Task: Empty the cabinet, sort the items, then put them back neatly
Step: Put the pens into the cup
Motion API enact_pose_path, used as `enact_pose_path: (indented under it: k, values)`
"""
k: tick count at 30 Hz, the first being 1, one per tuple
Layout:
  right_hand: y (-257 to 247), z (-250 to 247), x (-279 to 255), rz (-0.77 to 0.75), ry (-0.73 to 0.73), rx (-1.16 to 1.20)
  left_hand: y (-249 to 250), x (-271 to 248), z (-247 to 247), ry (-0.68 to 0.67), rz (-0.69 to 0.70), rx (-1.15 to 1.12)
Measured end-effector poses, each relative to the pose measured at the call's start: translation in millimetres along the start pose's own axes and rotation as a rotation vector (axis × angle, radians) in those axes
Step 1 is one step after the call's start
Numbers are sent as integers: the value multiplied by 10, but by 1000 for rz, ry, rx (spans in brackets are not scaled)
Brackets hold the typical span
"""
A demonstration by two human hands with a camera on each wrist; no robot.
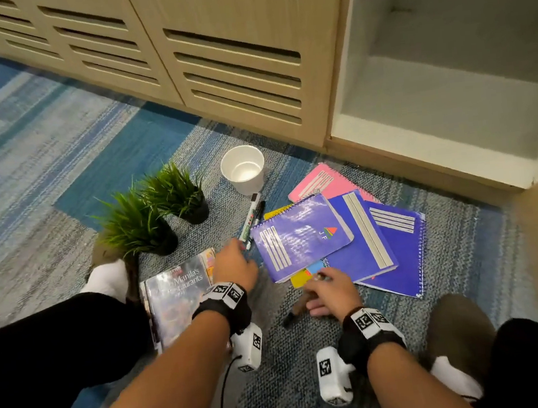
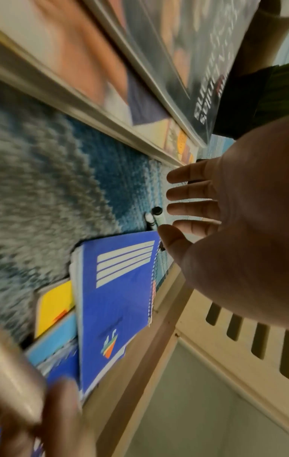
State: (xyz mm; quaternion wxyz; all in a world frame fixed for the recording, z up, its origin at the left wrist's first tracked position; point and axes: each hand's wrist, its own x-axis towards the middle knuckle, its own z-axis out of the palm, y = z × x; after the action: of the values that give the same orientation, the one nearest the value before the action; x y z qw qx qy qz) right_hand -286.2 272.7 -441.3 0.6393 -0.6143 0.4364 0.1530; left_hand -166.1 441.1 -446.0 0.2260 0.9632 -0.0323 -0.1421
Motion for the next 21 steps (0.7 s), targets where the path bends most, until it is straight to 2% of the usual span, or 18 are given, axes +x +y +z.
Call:
enact_pose_path:
  k: [2, 4, 7, 9, 13, 17, 21]
  values:
    - [-176, -45, 23, -16, -25, 170, 7, 277, -23, 2, -16, 57]
    - [-232, -55, 72, -5, -55, 304, 26, 529, -37, -62, -53, 116]
    - [-161, 12, 189, 84, -135, 486, 68, 759, -2, -186, -92, 205]
    - [-99, 76, 212, 139, -219, 574, 76, 826, 73, -223, -79, 252]
    - [-53, 135, 201, 176, -278, 609, 83, 871, 154, -196, -72, 301]
    - [-32, 145, 260, 201, -220, 602, 83, 844, 97, -224, -96, 316]
    - [-94, 190, 302, 168, -160, 492, -34, 655, -92, -208, -202, 218]
